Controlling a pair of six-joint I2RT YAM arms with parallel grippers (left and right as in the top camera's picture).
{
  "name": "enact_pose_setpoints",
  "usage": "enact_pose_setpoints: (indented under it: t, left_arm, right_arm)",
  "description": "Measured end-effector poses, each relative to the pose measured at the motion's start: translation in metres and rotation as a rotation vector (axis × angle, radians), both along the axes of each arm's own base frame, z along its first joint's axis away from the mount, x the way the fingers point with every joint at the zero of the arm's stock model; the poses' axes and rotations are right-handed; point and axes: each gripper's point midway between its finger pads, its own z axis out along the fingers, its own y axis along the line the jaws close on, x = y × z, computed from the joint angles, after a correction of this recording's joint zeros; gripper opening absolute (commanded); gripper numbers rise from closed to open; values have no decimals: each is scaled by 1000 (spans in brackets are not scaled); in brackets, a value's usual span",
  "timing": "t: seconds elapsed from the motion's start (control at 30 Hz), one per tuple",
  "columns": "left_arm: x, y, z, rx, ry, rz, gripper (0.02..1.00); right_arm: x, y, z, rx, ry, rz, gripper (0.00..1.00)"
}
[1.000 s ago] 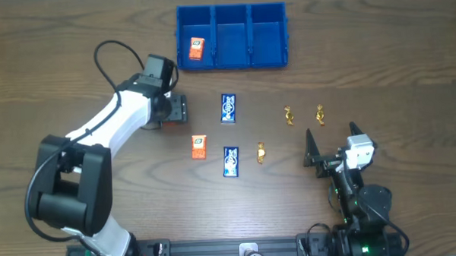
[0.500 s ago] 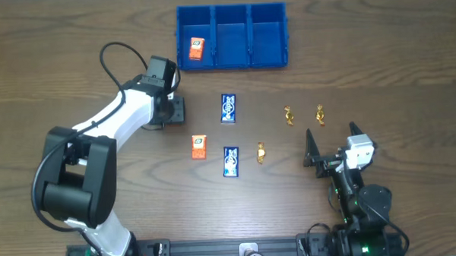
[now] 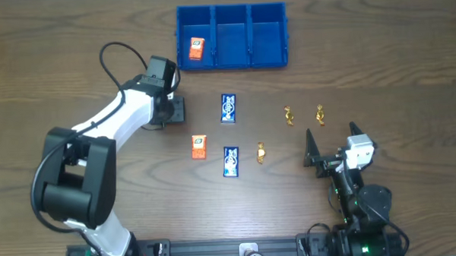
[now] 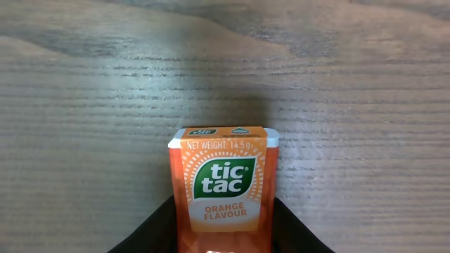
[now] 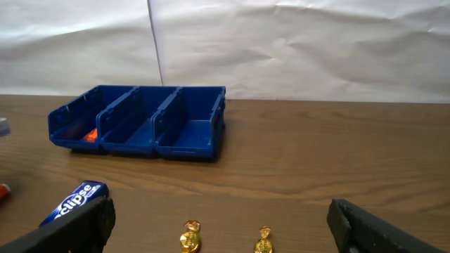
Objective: Sort Candies Into Trays
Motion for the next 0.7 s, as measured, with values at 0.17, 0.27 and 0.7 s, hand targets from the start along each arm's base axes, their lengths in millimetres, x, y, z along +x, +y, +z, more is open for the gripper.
enact_pose_setpoints:
  t: [0.17,0.27,0.7]
  left_arm:
    - [19,-9,86,-12,-156,23,323]
    - [47,-22,174,-13,-348,30,321]
    - [177,-65,196,34,-440,18,334]
  right_arm:
    - [0,0,0,0,0,0,998]
    - [0,0,0,0,0,0,998]
    - [0,0,0,0,0,0,998]
